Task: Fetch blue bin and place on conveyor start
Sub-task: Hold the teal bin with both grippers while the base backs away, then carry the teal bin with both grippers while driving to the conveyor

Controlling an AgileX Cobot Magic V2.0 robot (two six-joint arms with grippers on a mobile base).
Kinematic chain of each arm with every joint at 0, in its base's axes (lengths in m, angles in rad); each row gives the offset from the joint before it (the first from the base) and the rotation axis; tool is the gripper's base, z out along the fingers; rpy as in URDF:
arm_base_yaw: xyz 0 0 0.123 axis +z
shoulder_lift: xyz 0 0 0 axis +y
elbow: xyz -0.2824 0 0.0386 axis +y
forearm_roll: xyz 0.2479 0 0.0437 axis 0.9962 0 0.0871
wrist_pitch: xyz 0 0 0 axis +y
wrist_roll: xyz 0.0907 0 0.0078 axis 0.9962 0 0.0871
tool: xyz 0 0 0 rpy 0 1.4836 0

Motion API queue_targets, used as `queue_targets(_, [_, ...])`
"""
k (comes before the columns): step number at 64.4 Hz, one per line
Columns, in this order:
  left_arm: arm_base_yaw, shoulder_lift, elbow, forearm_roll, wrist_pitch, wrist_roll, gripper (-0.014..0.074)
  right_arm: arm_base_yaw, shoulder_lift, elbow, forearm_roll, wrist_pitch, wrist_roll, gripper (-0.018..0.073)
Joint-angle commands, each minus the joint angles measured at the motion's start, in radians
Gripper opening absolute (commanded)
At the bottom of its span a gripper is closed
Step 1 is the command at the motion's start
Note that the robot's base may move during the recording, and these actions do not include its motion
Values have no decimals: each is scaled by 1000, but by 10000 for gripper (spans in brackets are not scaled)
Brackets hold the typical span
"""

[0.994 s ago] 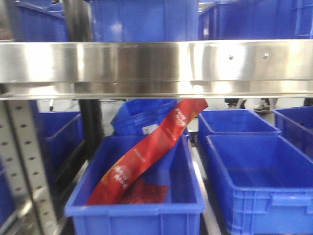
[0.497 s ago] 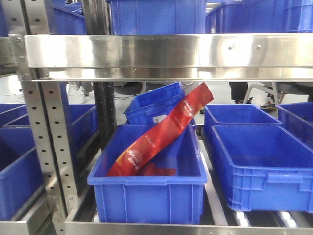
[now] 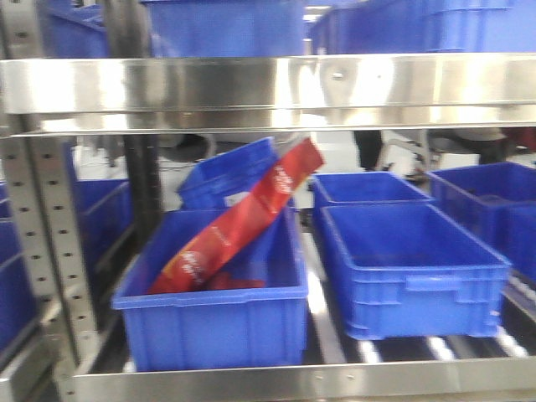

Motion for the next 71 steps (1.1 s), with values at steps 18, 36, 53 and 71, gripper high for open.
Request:
queue_targets(18, [-5,1,-2,3,-47,6,-111,11,-17,-7,6,-117,-10,-154])
queue_targets(36, [-5,1,-2,3,-47,6,-111,11,-17,-7,6,-117,-10,-154])
queue_targets(53, [-5,1,-2,3,-47,6,-111,11,-17,-7,6,-117,-10,-154])
queue_targets(71, [-5,1,-2,3,-47,6,-111,11,-17,-7,6,-117,-10,-154])
